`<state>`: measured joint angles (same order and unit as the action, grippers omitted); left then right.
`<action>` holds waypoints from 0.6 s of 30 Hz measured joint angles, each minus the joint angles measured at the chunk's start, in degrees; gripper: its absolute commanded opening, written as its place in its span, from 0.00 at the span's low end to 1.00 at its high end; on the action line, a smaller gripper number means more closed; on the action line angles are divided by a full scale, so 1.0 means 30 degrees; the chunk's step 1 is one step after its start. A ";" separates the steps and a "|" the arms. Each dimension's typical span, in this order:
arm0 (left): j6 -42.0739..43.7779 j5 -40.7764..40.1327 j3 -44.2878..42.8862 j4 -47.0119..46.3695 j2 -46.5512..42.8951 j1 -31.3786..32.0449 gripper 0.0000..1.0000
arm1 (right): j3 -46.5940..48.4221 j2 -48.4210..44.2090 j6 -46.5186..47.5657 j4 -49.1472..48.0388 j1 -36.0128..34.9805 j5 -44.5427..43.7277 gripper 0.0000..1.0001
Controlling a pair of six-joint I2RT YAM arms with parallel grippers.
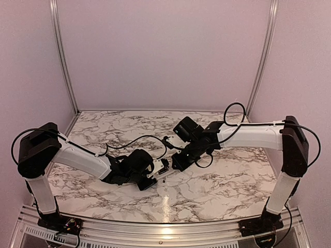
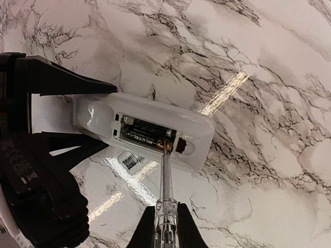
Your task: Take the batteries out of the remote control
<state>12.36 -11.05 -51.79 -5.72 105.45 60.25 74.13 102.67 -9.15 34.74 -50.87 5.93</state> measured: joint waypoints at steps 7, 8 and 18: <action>-0.0066 -0.0036 0.0000 0.0000 0.0000 -0.0044 0.00 | -0.0350 -0.0051 0.0138 -0.0561 0.0051 0.0087 0.00; -0.0073 -0.0036 0.0000 0.0000 0.0000 -0.0058 0.00 | -0.0452 -0.0087 0.0131 -0.0707 0.0058 0.0102 0.00; -0.0153 -0.0175 0.0000 0.0000 0.0007 -0.0087 0.00 | -0.2084 -0.0801 0.0066 -0.2688 0.0138 0.0270 0.00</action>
<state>11.90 -11.57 -51.79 -5.72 105.47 59.99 67.88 100.27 -8.95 26.68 -50.46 6.74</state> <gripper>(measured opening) 0.534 0.110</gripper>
